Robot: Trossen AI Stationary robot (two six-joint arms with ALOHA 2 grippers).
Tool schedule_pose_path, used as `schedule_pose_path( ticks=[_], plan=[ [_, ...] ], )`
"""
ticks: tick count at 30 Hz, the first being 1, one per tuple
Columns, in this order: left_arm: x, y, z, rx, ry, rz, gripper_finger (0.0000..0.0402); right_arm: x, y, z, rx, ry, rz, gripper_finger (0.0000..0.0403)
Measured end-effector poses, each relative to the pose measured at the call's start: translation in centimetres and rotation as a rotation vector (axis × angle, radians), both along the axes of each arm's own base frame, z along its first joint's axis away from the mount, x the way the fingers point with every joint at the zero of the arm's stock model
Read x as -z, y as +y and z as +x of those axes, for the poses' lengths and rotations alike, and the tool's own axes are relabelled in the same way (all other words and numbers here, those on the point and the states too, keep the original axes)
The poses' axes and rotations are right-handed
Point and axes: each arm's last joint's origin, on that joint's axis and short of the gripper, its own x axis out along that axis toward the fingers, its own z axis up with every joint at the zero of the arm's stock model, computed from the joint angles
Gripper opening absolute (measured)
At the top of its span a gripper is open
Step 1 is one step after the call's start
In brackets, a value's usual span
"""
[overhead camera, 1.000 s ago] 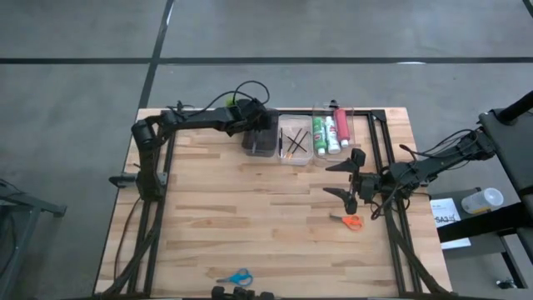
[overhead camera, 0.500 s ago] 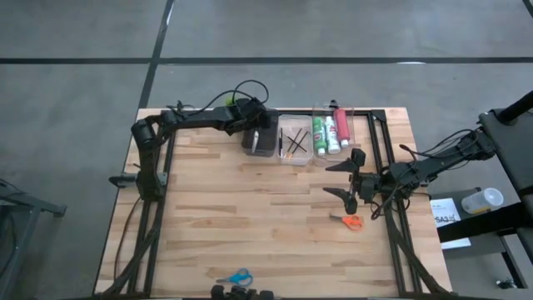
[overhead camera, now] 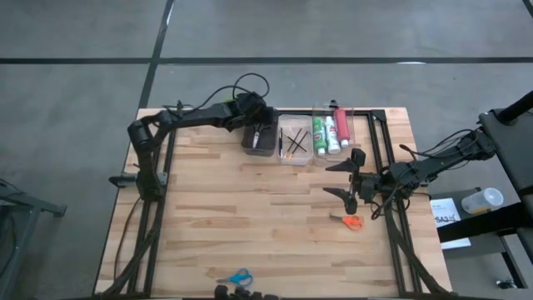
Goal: Pick & Place Paint Supplies
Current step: Put the blue scissors into the black bin
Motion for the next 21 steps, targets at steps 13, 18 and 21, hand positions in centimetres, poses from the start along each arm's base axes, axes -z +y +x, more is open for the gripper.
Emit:
schedule_pose_path(
  ticks=[13,18,21],
  plan=[
    [-6.2,-6.7,0.9,0.265,-0.071,0.117,0.0101,0.0,0.0,0.0,0.0,0.002,0.0,0.0288],
    [-6.3,-10.7,2.1,0.452,-0.016,0.159,0.0101,0.0,0.0,0.0,-0.001,0.002,0.0,0.0288],
    [-6.4,-13.0,2.6,0.527,-0.013,0.171,0.0101,0.0,0.0,0.0,-0.001,0.002,-0.004,0.0288]
  ],
)
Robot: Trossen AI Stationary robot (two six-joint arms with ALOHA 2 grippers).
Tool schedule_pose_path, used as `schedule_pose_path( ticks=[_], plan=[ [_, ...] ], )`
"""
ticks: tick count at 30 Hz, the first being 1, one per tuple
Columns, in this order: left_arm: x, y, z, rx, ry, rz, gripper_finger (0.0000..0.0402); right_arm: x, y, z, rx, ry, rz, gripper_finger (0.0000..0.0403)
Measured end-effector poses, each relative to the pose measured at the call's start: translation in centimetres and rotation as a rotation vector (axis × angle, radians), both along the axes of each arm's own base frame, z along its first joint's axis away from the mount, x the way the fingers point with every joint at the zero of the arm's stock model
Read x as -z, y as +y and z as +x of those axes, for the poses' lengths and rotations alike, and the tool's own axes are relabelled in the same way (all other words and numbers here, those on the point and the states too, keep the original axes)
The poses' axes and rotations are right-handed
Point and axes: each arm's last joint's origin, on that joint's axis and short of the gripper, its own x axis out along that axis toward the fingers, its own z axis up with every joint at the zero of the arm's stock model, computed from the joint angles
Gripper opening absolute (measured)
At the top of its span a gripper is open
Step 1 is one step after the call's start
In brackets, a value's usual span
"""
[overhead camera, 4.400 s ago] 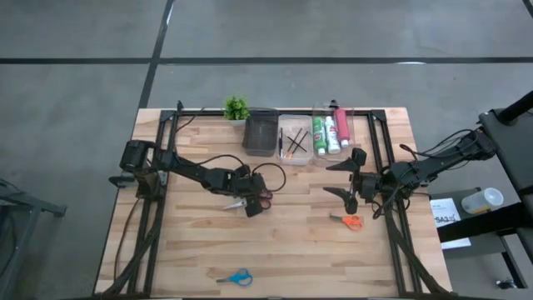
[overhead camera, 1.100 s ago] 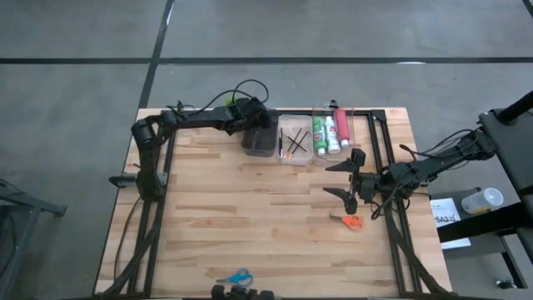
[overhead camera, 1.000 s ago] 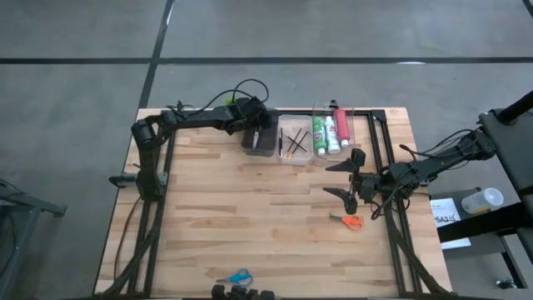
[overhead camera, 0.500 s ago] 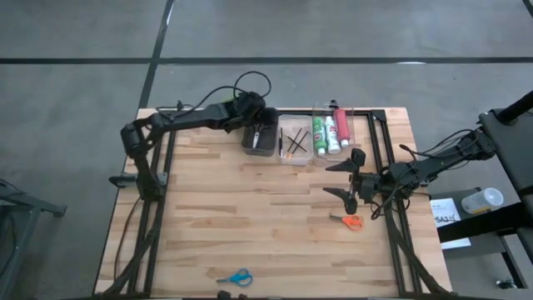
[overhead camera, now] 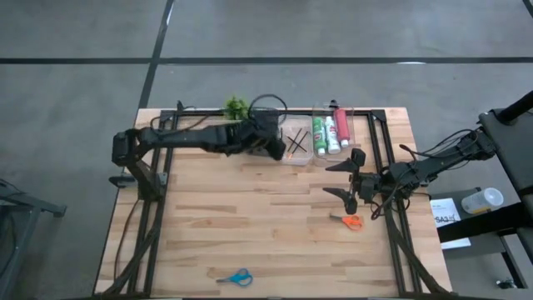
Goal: Pick & Place Paint Supplies
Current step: Put the blue scissors into the black bin
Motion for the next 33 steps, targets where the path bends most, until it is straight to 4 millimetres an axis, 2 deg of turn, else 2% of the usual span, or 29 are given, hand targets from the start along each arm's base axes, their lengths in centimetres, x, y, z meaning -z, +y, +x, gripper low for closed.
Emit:
schedule_pose_path(
  ticks=[7,12,18,25,33],
  plan=[
    [0.4,-4.2,0.5,0.16,0.069,0.046,0.0101,0.0,0.0,0.0,0.0,0.0,-0.001,0.0288],
    [1.9,-8.2,0.1,0.275,0.128,0.053,0.0101,0.0,0.0,0.0,0.0,0.0,0.003,0.0288],
    [3.7,-13.3,-1.4,0.439,0.247,0.004,0.0101,0.0,0.0,0.0,0.0,0.0,0.003,0.0288],
    [3.7,-19.1,-3.0,0.567,0.245,-0.095,0.0101,0.0,0.0,0.0,0.0,0.0,0.001,0.0288],
    [3.8,-26.4,-6.6,0.709,0.265,-0.074,0.0101,0.0,0.0,0.0,0.0,0.0,0.0,0.0288]
  ],
)
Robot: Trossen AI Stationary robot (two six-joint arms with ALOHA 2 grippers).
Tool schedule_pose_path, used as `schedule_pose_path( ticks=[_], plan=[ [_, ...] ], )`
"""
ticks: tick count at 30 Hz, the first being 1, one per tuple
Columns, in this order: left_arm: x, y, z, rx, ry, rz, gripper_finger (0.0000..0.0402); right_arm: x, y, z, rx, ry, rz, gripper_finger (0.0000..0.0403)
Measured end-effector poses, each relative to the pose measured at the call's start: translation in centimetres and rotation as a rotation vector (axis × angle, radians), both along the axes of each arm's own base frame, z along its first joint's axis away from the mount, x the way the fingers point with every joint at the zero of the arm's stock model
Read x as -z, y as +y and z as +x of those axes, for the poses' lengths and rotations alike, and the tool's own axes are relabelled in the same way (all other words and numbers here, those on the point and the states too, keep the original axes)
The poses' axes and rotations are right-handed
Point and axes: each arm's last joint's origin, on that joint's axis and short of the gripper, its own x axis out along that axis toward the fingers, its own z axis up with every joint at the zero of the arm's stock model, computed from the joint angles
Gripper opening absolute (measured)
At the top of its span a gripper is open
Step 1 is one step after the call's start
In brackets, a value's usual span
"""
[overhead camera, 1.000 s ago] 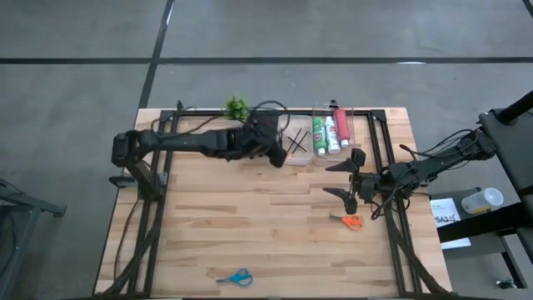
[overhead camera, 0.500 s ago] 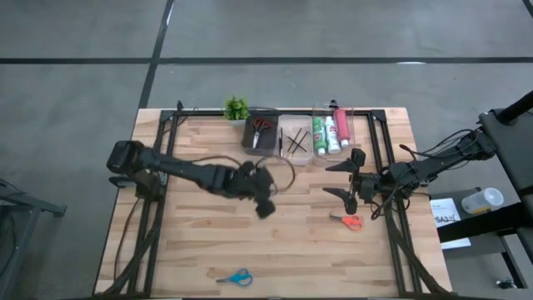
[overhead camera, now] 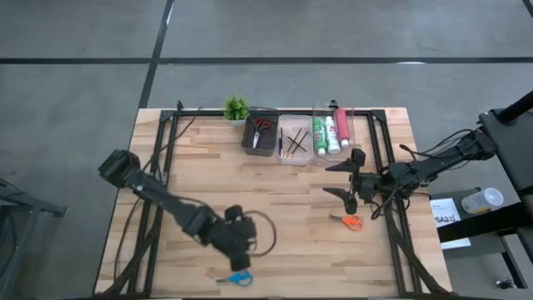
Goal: Pick & Place Paint Supplies
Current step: Put the blue scissors into the black bin
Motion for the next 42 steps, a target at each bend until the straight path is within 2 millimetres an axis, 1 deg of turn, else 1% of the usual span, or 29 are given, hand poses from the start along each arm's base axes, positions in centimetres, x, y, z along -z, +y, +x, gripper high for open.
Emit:
schedule_pose_path(
  ticks=[4,8,12,18,38,42],
  plan=[
    [0.0,-2.0,-1.3,0.044,-0.005,-0.004,0.0101,0.0,0.0,0.0,0.0,-0.001,0.004,0.0288],
    [0.1,-2.7,-2.0,0.065,0.014,0.004,0.0101,0.0,0.0,0.0,0.001,0.0,0.003,0.0288],
    [1.0,-2.9,-2.2,0.042,0.074,-0.01,0.0101,0.0,0.0,0.0,0.001,0.0,0.0,0.0288],
    [2.2,-3.3,-1.8,0.033,0.174,-0.108,0.0101,0.0,0.0,0.0,0.0,-0.001,0.0,0.0288],
    [2.6,-3.2,-1.8,0.071,0.182,-0.071,0.0101,0.0,0.0,0.0,0.0,-0.001,0.0,0.0288],
    [3.5,-3.4,-1.5,0.07,0.2,-0.064,0.0101,0.0,0.0,0.0,0.0,-0.001,0.004,0.0288]
  ],
)
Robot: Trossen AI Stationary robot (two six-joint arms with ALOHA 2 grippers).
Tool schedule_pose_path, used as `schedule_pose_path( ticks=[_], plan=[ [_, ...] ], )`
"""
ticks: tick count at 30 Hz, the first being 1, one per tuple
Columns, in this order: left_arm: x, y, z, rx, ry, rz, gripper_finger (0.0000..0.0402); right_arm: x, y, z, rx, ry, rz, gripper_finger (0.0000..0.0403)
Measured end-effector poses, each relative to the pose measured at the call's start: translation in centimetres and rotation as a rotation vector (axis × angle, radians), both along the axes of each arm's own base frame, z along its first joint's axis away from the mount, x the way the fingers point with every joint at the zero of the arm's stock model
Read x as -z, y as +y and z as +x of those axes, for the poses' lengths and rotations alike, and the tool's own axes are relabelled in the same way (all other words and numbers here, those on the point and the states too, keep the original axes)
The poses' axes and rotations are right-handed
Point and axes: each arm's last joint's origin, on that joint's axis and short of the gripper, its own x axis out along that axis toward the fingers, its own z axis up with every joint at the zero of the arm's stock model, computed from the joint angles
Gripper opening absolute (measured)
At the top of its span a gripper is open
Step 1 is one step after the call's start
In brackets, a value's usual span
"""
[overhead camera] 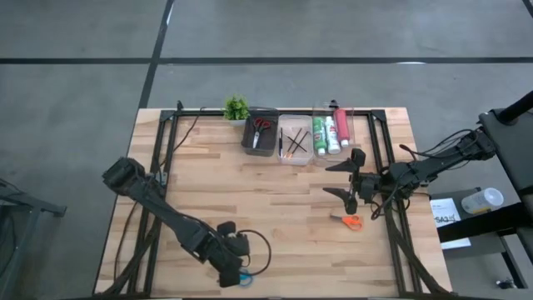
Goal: Pick & Place Paint Supplies
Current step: Put the blue scissors into the black bin
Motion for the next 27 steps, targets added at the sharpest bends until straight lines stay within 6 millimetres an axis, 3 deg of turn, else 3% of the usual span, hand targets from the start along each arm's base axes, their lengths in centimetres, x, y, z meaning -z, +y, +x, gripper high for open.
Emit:
schedule_pose_path(
  ticks=[6,18,27],
  plan=[
    [2.0,-0.8,0.8,0.008,0.037,-0.045,0.0101,0.0,0.0,0.0,0.0,0.0,0.0,0.0288],
    [3.9,-1.8,1.7,0.013,0.086,-0.18,0.0101,0.0,0.0,0.0,0.0,0.0,0.0,0.0288],
    [5.2,-2.1,2.0,-0.004,0.109,-0.183,0.0101,0.0,0.0,0.0,0.0,0.0,0.0,0.0288]
  ],
)
